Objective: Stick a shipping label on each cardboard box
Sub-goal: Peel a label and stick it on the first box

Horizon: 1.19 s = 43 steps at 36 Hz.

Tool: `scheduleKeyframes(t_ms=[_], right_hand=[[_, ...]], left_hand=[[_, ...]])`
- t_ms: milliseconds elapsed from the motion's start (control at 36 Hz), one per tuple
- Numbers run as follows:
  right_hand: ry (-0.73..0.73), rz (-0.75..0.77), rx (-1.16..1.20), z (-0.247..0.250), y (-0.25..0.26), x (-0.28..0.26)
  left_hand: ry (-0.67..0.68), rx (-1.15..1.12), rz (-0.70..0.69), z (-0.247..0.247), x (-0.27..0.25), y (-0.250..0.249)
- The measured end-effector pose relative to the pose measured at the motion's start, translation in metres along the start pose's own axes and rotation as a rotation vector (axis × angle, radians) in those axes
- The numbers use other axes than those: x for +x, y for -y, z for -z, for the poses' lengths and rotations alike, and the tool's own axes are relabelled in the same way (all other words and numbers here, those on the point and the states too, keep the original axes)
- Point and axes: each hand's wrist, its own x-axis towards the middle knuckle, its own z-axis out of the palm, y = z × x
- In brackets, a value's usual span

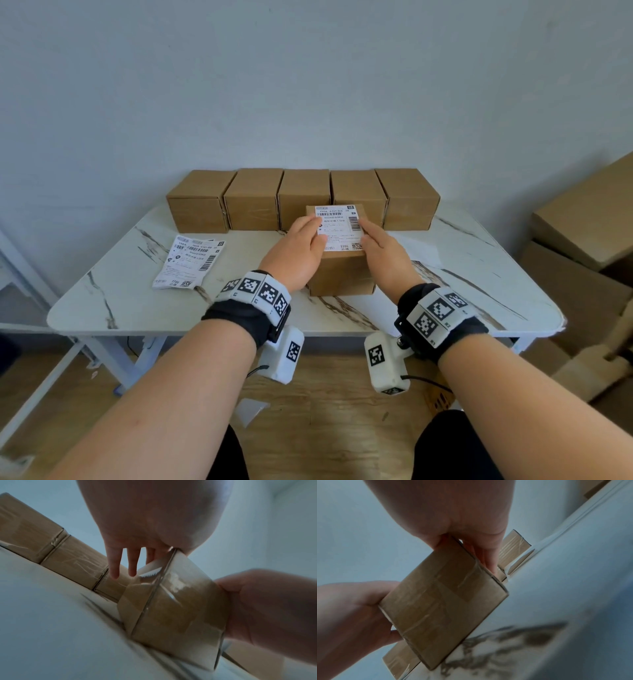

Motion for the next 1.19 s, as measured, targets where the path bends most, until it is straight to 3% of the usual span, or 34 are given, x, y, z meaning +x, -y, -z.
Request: scheduleKeyframes(t_ms=[83,306,389,583,861,972,1056,1194], right_hand=[[-0.019,-0.004,-0.06,0.002,0.003,0.008],[0.102,-0.019,-0.401,0.006,0.019,0.037],[0.124,-0.031,-0.46,0.007,0.02,0.043],[0.13,-0.062,-0.388,0.001,0.014,0.047],[0.022,-0.047,-0.286,0.002,0.014,0.037],[-0.051,-0.176,-0.195,0.006,0.01,0.034],[-0.026,-0.232,-0.189,0.006,0.009,0.029],[-0.109,-0.182,-0.193,0.018,0.008,0.023]], left_hand=[[0.025,0.027,-0.003,0.008,0.01,-0.003],[0.001,0.299,-0.034,0.013,0.036,-0.008],[0.045,0.266,0.025,0.01,0.04,-0.006],[0.096,0.116,0.104,0.01,0.04,-0.009],[-0.043,0.099,0.149,0.007,0.032,-0.011],[-0.129,0.071,0.301,0.008,0.028,-0.011],[-0.111,0.023,0.38,0.007,0.025,-0.014],[-0.146,0.022,0.307,0.009,0.022,-0.034]])
